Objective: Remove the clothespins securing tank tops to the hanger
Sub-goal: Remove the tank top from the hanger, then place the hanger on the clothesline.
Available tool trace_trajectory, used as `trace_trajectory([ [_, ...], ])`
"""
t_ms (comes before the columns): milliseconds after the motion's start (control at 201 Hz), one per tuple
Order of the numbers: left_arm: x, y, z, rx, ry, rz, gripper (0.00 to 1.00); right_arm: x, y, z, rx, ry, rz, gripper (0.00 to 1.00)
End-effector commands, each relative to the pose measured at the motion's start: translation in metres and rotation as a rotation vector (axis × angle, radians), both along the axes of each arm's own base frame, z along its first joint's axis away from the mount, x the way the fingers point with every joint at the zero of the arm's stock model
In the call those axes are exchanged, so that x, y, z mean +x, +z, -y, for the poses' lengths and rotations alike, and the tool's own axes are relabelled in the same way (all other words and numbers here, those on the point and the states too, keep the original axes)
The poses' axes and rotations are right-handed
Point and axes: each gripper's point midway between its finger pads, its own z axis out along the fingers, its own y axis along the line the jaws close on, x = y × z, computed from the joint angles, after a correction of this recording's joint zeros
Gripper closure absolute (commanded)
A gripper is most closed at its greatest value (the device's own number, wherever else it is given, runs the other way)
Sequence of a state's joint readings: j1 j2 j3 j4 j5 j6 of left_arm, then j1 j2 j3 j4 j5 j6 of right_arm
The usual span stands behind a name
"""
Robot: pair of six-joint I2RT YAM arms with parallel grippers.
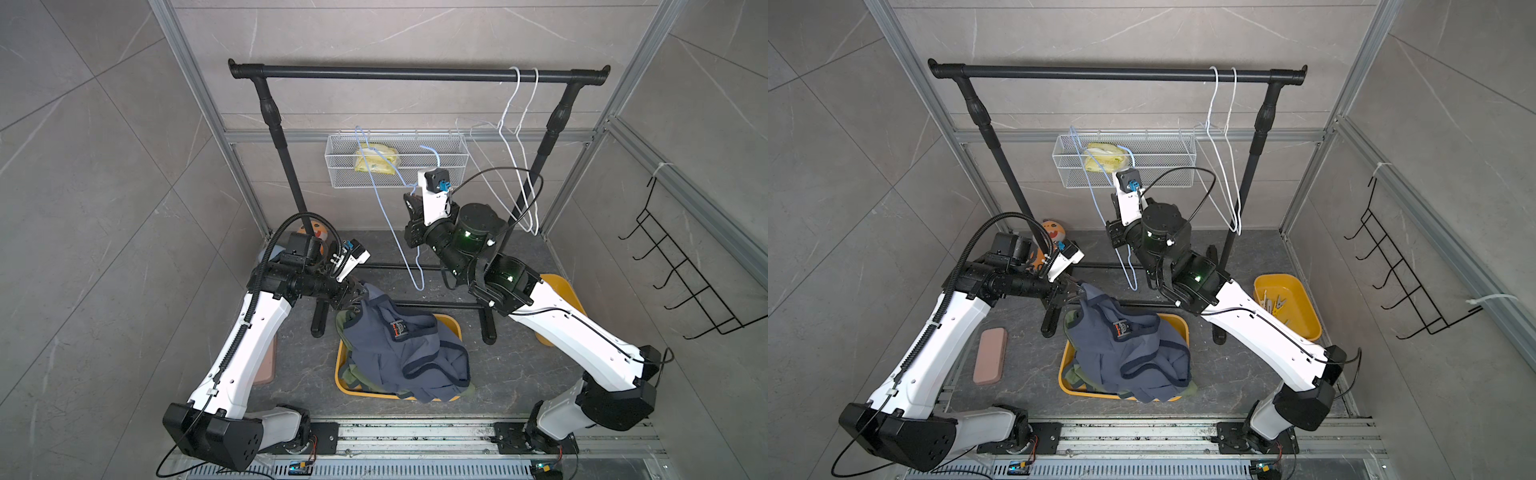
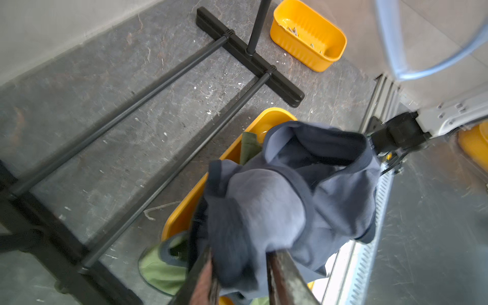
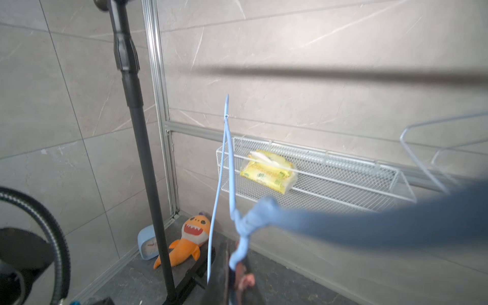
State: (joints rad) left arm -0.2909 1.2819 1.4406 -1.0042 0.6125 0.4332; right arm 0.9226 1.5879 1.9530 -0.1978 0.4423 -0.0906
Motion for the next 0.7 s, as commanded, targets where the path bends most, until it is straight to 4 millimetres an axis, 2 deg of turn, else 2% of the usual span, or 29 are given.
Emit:
trace_trajectory([
  [0, -0.001, 0.013, 0.007, -0.011, -0.045, 0.060, 0.53, 0.008, 0.004, 0.016, -0.111, -0.082, -0.036, 1.00],
  [174, -0.011, 0.014, 0.016, 0.000, -0.112, 0.062, 0.36, 0.017, 0.018, 0.026, -0.164, -0.148, -0.046, 1.00],
  [343, -0.020, 0.026, 0.020, 0.011, -0.165, 0.081, 0.30, 0.027, 0.029, 0.036, -0.181, -0.194, -0.035, 1.00],
  [418, -0.023, 0.047, 0.020, 0.002, -0.174, 0.126, 0.30, 0.025, 0.027, 0.034, -0.193, -0.174, -0.032, 1.00],
  [527, -0.028, 0.089, 0.016, -0.005, -0.182, 0.223, 0.30, 0.019, 0.010, 0.036, -0.259, -0.145, -0.072, 1.00],
  [632, -0.039, 0.133, 0.012, -0.020, -0.195, 0.347, 0.30, -0.002, -0.011, 0.038, -0.337, -0.048, -0.143, 1.00],
  [697, -0.037, 0.157, 0.010, -0.022, -0.187, 0.428, 0.30, -0.017, -0.025, 0.038, -0.362, 0.031, -0.192, 1.00],
])
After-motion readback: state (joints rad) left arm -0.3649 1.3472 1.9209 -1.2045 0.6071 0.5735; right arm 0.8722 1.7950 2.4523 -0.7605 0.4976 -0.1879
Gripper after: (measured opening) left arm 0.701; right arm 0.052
